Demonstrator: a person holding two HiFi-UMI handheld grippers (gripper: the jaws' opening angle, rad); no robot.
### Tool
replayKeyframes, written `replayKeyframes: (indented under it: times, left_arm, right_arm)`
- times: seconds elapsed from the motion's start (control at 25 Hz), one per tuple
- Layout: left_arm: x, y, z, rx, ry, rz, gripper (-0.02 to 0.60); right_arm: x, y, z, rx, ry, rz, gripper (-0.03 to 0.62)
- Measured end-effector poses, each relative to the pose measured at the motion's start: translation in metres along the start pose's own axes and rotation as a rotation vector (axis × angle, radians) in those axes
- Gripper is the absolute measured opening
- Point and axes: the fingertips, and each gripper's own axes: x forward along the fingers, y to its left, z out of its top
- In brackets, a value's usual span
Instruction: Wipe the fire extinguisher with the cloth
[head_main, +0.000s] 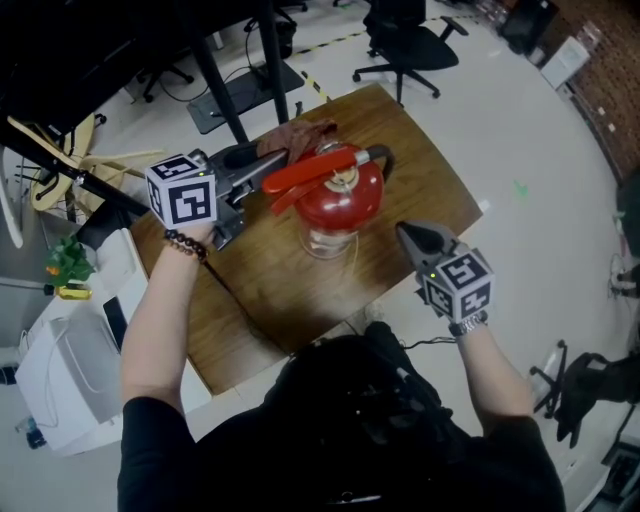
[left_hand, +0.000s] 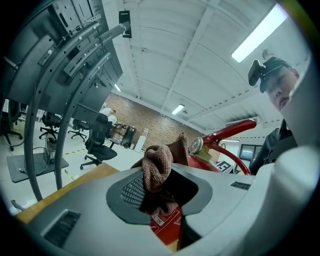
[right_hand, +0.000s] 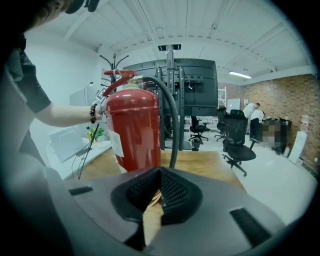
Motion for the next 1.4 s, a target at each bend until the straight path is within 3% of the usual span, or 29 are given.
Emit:
replayKeyframes:
  times: [0.28, 1.4]
  left_arm:
    - [0.009, 0.015, -0.023, -0.010, 0.050, 0.017, 0.094]
    - [0.029, 0.084, -0.144, -0.176, 0.226, 0.125, 0.094]
  right_arm:
    - [-0.003, -0.006, -0.006, 0.013, 0.004, -0.016, 0.017]
    - [-0.010, -0.020, -0.021, 0.041, 0.024, -0.045, 0.015]
